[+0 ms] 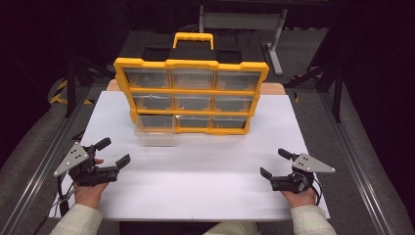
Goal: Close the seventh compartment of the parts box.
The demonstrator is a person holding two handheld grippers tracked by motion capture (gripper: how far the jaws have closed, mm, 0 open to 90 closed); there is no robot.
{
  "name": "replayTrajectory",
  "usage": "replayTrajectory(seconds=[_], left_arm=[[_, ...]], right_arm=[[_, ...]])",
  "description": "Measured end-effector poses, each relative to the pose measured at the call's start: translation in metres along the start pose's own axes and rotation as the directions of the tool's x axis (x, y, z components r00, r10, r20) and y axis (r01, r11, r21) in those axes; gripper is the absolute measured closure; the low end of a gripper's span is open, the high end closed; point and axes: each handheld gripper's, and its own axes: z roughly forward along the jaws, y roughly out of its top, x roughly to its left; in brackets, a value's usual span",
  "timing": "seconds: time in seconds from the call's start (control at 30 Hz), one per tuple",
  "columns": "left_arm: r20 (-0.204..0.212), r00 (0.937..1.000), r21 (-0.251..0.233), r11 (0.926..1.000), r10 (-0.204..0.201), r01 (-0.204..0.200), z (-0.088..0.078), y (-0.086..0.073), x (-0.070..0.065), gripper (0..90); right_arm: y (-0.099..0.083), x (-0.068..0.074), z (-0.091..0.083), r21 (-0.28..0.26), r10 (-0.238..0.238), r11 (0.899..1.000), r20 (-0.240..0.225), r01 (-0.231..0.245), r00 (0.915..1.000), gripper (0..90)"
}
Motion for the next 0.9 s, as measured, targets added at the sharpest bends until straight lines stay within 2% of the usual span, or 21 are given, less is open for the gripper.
replayTrajectory(seconds=[0.1,0.23,0.47,0.57,0.67,0.8,0.83,0.9], left_arm=[[0.009,0.9999,-0.014,0.9999,-0.008,0.008,0.005,0.004,0.001,6.1],[0.024,0.9997,-0.01,0.9999,-0.006,0.006,0.014,0.01,0.002,6.2],[0.036,0.9993,-0.012,0.9998,0.014,-0.013,0.021,0.018,0.001,6.3],[0.028,0.9992,-0.008,0.9996,0.027,-0.027,0.025,0.02,0.001,6.5],[0.031,0.9992,-0.001,0.9997,0.023,-0.023,0.026,0.021,0.001,12.4],[0.04,0.999,-0.013,0.9997,0.022,-0.022,0.027,0.022,0.0,28.1],[0.041,0.9989,-0.014,0.9997,0.022,-0.021,0.027,0.022,-0.001,28.1],[0.047,0.9988,0.003,0.9999,0.016,-0.016,0.029,0.024,-0.002,41.3]], right_arm=[[0.0,0.0,0.0,-0.002,0.002,1.0,-0.001,-0.002,1.0,3.9],[-0.001,0.0,0.002,0.001,0.004,1.0,-0.004,-0.004,1.0,3.9],[-0.002,-0.002,0.003,0.003,0.013,1.0,-0.013,-0.013,0.9998,3.9],[-0.002,-0.002,0.003,0.005,0.013,1.0,-0.014,-0.013,0.9998,3.9],[-0.002,-0.002,0.003,0.008,0.016,1.0,-0.015,-0.016,0.9998,3.8],[-0.002,-0.002,0.004,0.013,0.018,1.0,-0.018,-0.018,0.9997,3.9],[-0.002,-0.002,0.004,0.013,0.018,1.0,-0.018,-0.018,0.9997,3.9],[-0.002,-0.002,0.004,0.016,0.02,1.0,-0.019,-0.02,0.9996,3.9]])
